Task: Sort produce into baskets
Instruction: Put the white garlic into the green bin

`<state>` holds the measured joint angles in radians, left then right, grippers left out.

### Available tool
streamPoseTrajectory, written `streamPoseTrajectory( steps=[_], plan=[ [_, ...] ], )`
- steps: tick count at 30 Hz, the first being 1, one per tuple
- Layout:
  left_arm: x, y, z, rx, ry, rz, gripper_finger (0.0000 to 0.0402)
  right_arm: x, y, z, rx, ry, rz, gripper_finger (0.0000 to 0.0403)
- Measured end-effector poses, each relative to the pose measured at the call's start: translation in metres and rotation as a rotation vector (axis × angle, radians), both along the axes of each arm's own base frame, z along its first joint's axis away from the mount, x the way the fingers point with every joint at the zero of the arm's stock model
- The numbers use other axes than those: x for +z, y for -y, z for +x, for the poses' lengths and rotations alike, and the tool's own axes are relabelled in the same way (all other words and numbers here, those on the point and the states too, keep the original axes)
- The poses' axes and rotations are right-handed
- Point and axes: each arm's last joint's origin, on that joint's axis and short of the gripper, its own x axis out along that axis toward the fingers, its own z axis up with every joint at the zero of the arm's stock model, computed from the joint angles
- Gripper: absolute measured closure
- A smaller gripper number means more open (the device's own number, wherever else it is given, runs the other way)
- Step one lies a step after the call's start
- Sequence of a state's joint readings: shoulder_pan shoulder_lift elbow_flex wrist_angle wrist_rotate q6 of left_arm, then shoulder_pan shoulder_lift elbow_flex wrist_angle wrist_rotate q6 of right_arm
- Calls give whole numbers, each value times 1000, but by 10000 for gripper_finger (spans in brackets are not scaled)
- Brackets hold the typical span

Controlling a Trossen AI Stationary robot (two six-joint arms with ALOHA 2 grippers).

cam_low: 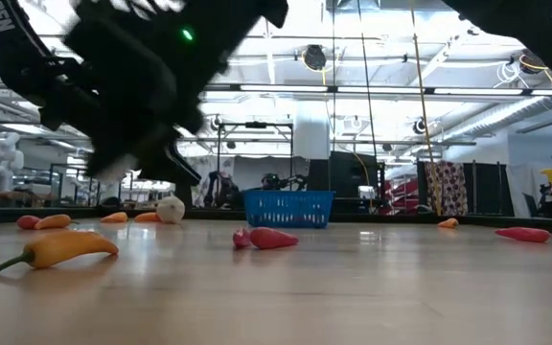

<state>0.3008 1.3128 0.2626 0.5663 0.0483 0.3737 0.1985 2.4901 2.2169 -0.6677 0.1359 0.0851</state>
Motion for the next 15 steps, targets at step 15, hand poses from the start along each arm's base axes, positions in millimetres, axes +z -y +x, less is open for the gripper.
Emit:
streamPoseTrajectory(
  steps=[15],
  plan=[
    [0, 0, 0, -1, 3, 1, 291, -5, -26, 47, 441, 686, -113, 271]
  ],
)
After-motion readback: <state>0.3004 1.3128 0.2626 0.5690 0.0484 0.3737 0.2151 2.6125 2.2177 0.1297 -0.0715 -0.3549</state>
